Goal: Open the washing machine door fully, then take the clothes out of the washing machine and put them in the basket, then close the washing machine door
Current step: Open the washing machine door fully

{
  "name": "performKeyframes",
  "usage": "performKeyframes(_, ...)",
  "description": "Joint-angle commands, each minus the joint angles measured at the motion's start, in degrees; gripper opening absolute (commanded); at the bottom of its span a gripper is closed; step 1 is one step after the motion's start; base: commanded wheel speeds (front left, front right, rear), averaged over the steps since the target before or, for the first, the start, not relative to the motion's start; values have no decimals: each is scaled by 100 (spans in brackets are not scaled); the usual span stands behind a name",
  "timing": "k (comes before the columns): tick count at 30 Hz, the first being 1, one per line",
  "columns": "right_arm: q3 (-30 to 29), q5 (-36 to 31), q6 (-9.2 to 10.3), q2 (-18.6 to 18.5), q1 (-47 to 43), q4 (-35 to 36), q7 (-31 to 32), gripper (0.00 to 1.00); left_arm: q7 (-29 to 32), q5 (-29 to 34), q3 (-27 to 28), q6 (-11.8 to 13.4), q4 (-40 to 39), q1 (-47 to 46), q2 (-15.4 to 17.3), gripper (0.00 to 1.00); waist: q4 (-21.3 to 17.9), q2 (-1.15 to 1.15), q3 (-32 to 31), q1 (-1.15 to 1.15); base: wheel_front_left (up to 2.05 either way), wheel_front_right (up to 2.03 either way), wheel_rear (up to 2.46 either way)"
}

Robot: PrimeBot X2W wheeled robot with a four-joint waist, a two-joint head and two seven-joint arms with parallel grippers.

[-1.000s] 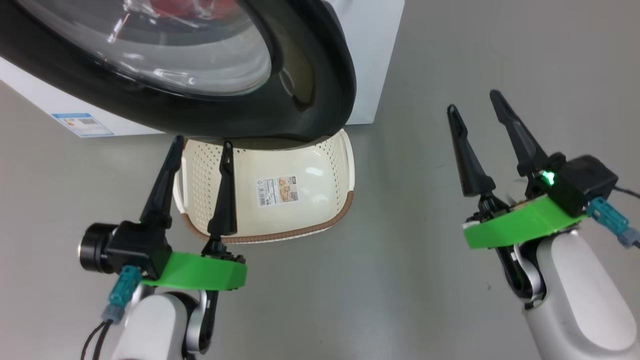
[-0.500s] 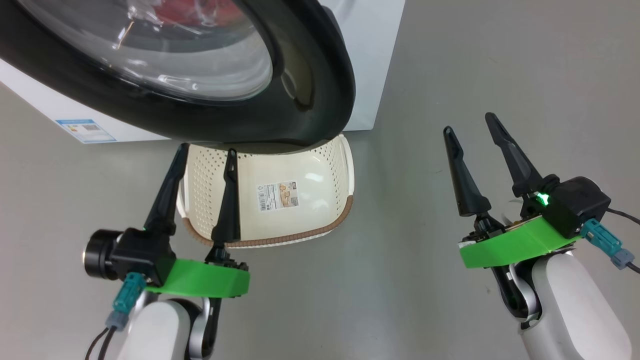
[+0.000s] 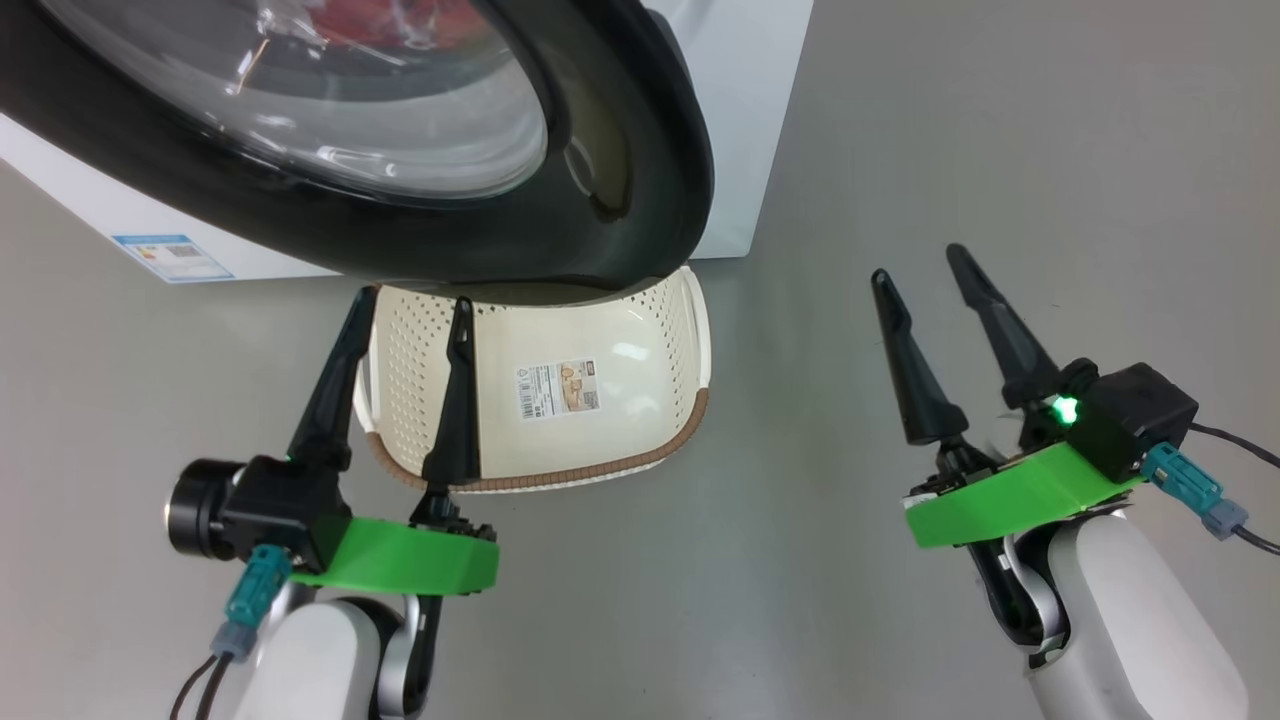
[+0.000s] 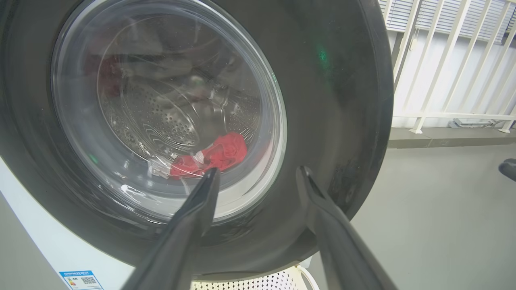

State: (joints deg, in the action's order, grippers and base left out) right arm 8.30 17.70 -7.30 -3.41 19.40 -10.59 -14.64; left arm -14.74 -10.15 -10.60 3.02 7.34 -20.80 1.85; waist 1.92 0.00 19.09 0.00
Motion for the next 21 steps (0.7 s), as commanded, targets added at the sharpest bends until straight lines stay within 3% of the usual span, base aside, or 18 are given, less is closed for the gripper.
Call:
performKeyframes(1, 176, 166, -19, 48, 108, 99, -36, 0, -26, 49, 182, 43, -154, 47, 103, 100, 4, 0, 5, 0, 0, 0, 0)
performKeyframes(9, 306, 1250, -19, 50, 495, -113, -36, 0, -26, -113, 161, 62, -211, 32, 103, 100, 39, 0, 46, 0, 0, 0, 0)
performKeyframes(14, 479, 3010, -19, 51, 945, -423, 125, 0, -26, -190, 75, 78, -260, -7, 103, 100, 119, 0, 102, 0, 0, 0, 0)
performKeyframes(21, 377, 5671, -19, -12, 1678, -452, 1369, 0, -26, -254, 28, 103, -350, -65, 103, 100, 253, 0, 267, 0, 0, 0, 0)
